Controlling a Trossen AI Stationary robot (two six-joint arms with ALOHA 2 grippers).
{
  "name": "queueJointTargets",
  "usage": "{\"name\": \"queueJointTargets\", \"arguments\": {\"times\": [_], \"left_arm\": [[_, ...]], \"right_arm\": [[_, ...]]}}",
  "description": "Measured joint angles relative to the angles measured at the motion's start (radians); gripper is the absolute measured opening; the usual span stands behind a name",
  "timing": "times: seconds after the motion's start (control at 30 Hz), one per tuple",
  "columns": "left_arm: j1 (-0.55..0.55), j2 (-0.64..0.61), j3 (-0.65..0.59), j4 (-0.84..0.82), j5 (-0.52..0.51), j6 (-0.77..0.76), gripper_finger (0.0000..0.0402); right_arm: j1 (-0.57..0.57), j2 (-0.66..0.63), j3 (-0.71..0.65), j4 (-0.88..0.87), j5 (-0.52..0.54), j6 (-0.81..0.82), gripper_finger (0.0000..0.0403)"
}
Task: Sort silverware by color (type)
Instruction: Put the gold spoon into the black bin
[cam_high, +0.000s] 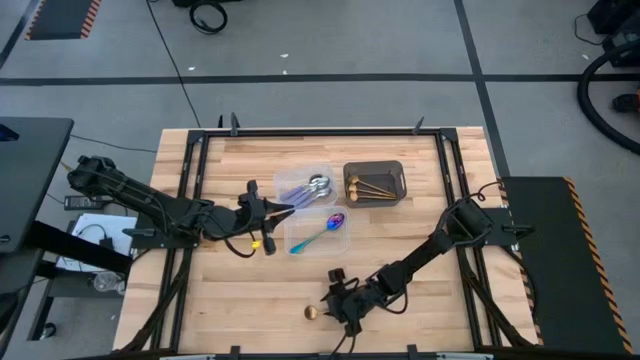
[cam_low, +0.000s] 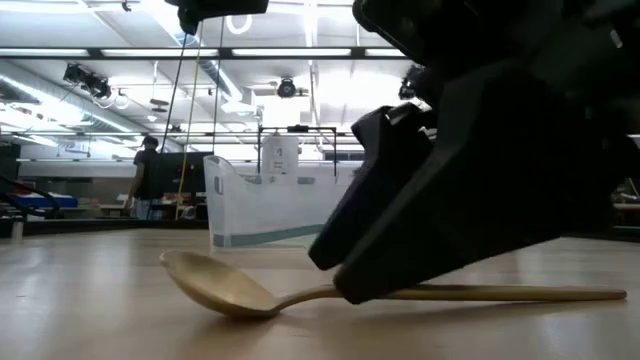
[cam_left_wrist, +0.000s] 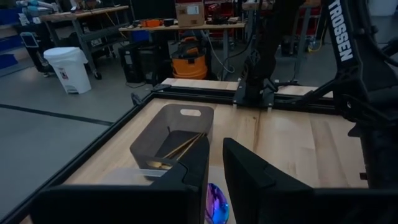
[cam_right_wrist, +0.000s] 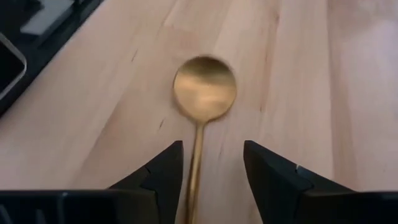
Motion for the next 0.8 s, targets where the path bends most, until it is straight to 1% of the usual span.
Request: {"name": "queueJointTargets", "arguments": {"times": [0.13,0.27,0.57,0.63,0.8], "left_arm": [[0.0,0.0,0.0,-0.003,0.0,-0.006,0.0055],[0.0,0.0,0.0,-0.004,0.0,-0.007,0.0055],[0.0,0.0,0.0,-0.004,0.0,-0.006,0.0055],[0.0,0.0,0.0,-0.005,0.0,-0.006,0.0055],[0.0,0.0,0.0,-0.004,0.0,-0.007,0.0055]], "right_arm": [[0.002,-0.002,0.001,-0.054,-0.001,0.009,0.0161],[0.002,-0.006,0.004,-0.104,-0.017,0.006,0.0128],[0.003,-0.007,0.004,-0.131,-0.026,0.008,0.0022],[0.003,-0.01,0.003,-0.136,-0.024,0.006,0.0014],[0.0,-0.043,-0.001,-0.186,-0.019,0.013,0.0022]]}}
